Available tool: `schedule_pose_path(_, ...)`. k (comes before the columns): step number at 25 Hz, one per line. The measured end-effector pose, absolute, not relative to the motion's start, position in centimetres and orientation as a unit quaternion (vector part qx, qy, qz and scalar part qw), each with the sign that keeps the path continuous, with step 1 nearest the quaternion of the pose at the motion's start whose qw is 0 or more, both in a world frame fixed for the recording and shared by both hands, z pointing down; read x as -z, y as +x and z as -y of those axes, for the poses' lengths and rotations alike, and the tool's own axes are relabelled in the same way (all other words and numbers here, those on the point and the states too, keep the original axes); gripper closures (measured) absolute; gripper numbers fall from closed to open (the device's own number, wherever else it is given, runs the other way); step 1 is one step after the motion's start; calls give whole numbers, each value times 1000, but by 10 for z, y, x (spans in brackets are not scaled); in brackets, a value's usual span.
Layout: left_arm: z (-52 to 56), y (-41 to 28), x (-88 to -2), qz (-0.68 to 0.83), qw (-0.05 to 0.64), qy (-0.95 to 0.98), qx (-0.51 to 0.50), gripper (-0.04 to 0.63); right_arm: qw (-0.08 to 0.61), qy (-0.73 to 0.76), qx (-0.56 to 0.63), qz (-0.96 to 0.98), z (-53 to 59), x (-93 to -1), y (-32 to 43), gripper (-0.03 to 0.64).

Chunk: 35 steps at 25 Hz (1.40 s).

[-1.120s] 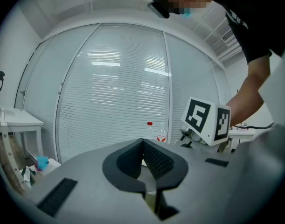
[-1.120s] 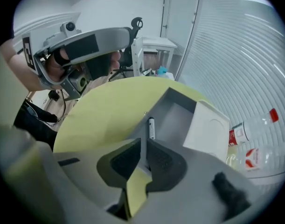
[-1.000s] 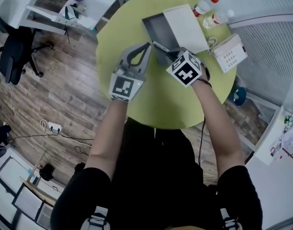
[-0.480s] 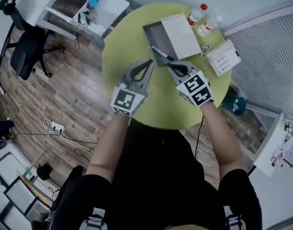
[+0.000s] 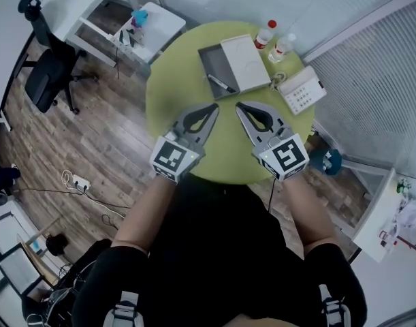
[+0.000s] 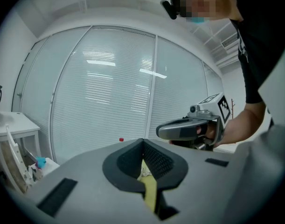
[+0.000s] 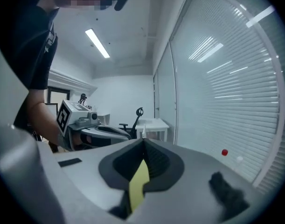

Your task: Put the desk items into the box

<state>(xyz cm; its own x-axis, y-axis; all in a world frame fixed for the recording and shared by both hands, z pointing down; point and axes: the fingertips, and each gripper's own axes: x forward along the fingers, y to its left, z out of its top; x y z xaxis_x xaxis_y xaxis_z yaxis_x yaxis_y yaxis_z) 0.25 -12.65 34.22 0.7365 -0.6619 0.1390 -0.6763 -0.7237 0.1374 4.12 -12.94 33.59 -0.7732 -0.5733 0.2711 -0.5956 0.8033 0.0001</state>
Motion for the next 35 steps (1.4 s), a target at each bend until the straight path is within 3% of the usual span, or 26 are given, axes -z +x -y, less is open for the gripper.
schedule_pose_path(14, 107, 33, -273, 337, 61, 939, -20, 586, 56, 334, -13, 941, 101, -276, 70, 600)
schedule_pose_path(35, 117, 44, -267, 316, 51, 947, -22, 586, 57, 344, -4, 937, 110, -273, 74, 600)
